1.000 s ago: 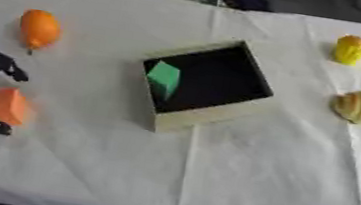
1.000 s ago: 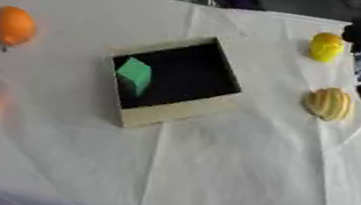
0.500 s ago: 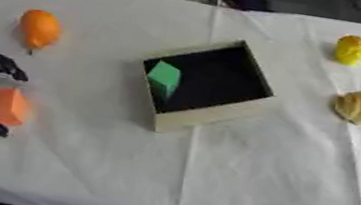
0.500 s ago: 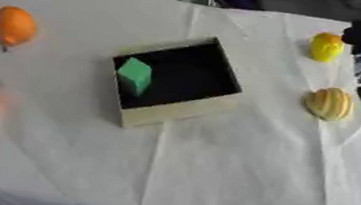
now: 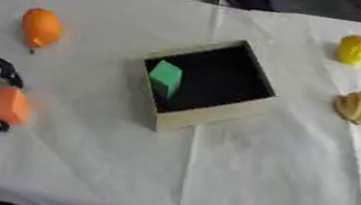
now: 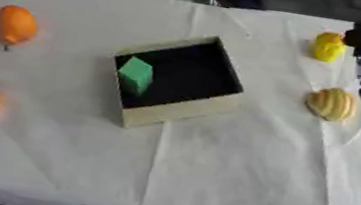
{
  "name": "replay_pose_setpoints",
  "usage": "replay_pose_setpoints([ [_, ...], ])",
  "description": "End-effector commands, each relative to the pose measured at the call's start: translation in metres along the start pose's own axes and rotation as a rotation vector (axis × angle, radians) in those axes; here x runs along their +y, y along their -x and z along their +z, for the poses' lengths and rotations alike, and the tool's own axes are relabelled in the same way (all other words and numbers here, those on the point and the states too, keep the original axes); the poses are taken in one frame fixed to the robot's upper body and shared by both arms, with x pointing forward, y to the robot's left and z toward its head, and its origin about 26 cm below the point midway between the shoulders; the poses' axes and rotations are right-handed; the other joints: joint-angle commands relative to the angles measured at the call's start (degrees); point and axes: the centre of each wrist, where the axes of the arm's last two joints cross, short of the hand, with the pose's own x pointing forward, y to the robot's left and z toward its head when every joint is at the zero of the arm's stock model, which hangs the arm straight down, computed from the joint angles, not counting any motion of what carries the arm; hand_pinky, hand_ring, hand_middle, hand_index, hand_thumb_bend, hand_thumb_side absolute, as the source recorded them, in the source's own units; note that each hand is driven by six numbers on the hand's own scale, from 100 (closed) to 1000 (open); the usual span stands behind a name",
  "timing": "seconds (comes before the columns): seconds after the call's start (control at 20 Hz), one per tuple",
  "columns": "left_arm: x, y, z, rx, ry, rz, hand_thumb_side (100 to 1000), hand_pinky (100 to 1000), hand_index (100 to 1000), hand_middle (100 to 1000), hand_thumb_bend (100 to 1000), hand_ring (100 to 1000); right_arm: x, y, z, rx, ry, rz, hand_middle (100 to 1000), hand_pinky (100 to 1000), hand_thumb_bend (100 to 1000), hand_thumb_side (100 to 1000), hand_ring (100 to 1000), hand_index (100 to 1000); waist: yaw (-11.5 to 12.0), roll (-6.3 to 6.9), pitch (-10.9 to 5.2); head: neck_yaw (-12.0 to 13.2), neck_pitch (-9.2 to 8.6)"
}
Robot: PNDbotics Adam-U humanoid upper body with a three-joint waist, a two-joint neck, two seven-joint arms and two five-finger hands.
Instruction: Pick up objects on the table and place them in the box.
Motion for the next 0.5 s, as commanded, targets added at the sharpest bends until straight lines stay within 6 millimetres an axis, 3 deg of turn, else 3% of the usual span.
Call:
replay_pose_setpoints([
  [0.05, 0.016, 0.001, 0.006, -0.008, -0.058, 0.010, 100, 742, 651, 592, 307, 715, -0.003, -0.006, -0.003, -0.023, 0.000, 0.010, 691, 925, 100, 680, 775, 779, -0.1, 0.24, 0.11, 0.2, 0.23],
  [0.25, 0.045, -0.015, 0.021, -0.086, -0.151, 0.010, 100, 733, 640, 570, 232, 688, -0.004, -0.006, -0.003, -0.023, 0.001, 0.014, 691, 924, 100, 678, 775, 779, 0.0, 0.17, 0.15, -0.1, 0.23],
  [0.5, 0.123, -0.053, 0.045, -0.243, -0.338, -0.037, 100, 738, 649, 574, 172, 686, -0.007, -0.007, -0.004, -0.038, 0.001, 0.026, 692, 922, 100, 670, 776, 780, 0.5, 0.19, -0.22, -0.9, 0.23],
])
